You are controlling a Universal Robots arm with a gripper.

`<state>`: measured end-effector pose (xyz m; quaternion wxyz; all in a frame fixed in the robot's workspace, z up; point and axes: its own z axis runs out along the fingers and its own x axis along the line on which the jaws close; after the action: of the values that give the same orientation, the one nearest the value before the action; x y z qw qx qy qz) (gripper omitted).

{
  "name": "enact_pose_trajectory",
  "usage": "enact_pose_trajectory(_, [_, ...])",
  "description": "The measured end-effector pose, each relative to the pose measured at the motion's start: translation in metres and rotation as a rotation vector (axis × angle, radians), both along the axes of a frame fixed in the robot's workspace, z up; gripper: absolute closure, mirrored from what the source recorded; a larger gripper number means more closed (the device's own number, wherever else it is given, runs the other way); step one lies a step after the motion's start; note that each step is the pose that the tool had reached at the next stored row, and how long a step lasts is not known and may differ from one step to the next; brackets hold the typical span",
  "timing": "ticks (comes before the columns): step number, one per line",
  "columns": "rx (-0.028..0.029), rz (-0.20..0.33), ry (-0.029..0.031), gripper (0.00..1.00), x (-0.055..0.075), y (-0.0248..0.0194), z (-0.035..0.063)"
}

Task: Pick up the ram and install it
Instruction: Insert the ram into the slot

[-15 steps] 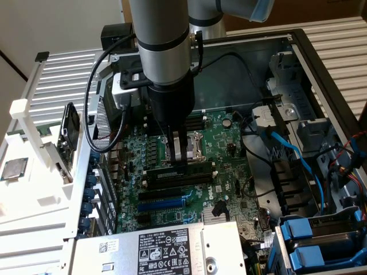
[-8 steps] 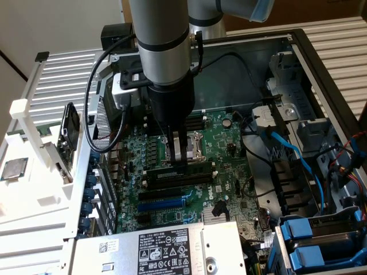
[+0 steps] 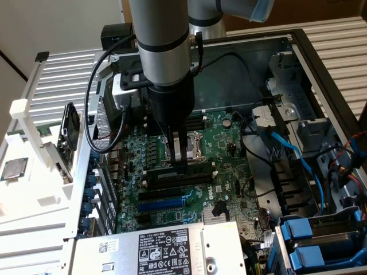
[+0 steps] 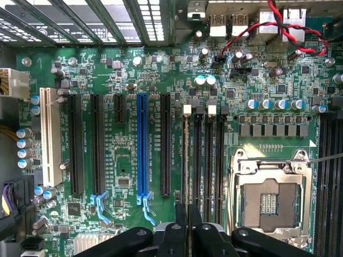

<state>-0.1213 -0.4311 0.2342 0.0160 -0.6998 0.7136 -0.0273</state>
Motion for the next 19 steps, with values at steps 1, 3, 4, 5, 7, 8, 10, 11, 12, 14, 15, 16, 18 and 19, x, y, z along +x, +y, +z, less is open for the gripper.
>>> enact_pose_trajectory(1, [0.0001, 0.000, -0.0001, 0.87, 0.0000, 0.0002, -0.0002])
enact_pose_trajectory(3, [0.0001, 0.000, 0.0002, 0.87, -0.0002, 0.0006, -0.0005])
enact_pose_trajectory(4, [0.0000, 0.000, 0.0004, 0.87, -0.0002, 0.0006, -0.0005])
enact_pose_trajectory(5, [-0.0002, 0.000, 0.0006, 0.87, -0.0002, 0.0006, -0.0005])
enact_pose_trajectory(7, [-0.0002, 0.000, 0.0015, 0.87, -0.0002, 0.0006, -0.0006])
enact_pose_trajectory(8, [0.0000, 0.000, 0.0023, 0.87, -0.0002, 0.0006, -0.0007])
enact_pose_trajectory(10, [-0.0001, 0.000, 0.0045, 0.87, -0.0002, 0.0006, -0.0007])
enact_pose_trajectory(11, [-0.0001, 0.000, 0.0054, 0.87, -0.0002, 0.0006, -0.0007])
enact_pose_trajectory(12, [0.0000, 0.000, 0.0061, 0.87, -0.0001, 0.0006, -0.0008])
enact_pose_trajectory(14, [0.0001, 0.000, 0.0071, 0.87, 0.0005, 0.0006, -0.0008])
enact_pose_trajectory(15, [0.0002, 0.000, 0.0073, 0.87, 0.0009, 0.0005, -0.0008])
enact_pose_trajectory(16, [0.0001, 0.000, 0.0075, 0.87, 0.0013, 0.0005, -0.0008])
enact_pose_trajectory(18, [0.0001, 0.000, 0.0079, 0.87, 0.0014, 0.0000, -0.0007])
enact_pose_trajectory(19, [0.0000, 0.000, 0.0078, 0.87, 0.0014, -0.0002, -0.0007])
